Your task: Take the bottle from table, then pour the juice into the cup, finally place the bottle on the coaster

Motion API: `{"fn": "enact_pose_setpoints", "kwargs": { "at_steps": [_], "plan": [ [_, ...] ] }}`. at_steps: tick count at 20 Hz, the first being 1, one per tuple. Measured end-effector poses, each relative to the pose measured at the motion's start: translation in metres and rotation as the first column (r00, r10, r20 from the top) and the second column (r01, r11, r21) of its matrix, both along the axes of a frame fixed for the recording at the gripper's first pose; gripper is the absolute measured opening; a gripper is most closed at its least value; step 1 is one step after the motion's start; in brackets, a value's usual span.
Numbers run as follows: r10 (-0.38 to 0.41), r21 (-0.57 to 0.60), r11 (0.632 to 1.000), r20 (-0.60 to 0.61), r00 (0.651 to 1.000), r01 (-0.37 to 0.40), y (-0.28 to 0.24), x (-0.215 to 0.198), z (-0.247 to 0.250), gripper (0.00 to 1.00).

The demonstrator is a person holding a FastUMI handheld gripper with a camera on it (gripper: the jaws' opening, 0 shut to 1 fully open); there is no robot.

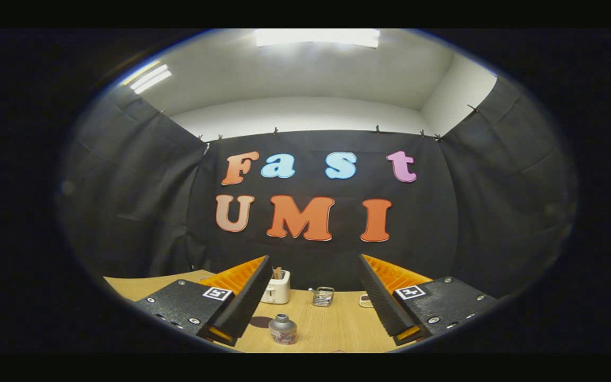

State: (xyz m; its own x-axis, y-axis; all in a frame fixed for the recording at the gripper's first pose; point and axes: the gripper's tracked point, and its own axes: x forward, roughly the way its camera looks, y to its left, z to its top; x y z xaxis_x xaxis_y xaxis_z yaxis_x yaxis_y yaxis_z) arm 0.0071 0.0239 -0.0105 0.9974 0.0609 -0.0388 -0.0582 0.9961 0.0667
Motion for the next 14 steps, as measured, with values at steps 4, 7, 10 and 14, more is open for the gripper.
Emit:
{"fn": "enact_pose_setpoints", "kwargs": {
  "at_steps": [4, 7, 10, 14],
  "plan": [
    [0.025, 0.023, 0.999, -0.027, 0.999, -0.025, 0.009, -0.002, -0.023, 0.96],
    [0.024, 0.034, 0.999, -0.074, 0.997, -0.021, 0.011, -0.002, -0.06, 0.96],
    [0.056, 0.024, 0.998, -0.133, 0.989, -0.054, 0.022, 0.0, -0.103, 0.96],
    [0.11, 0.049, 0.993, -0.143, 0.983, -0.104, 0.042, 0.0, -0.129, 0.96]
  ]
}}
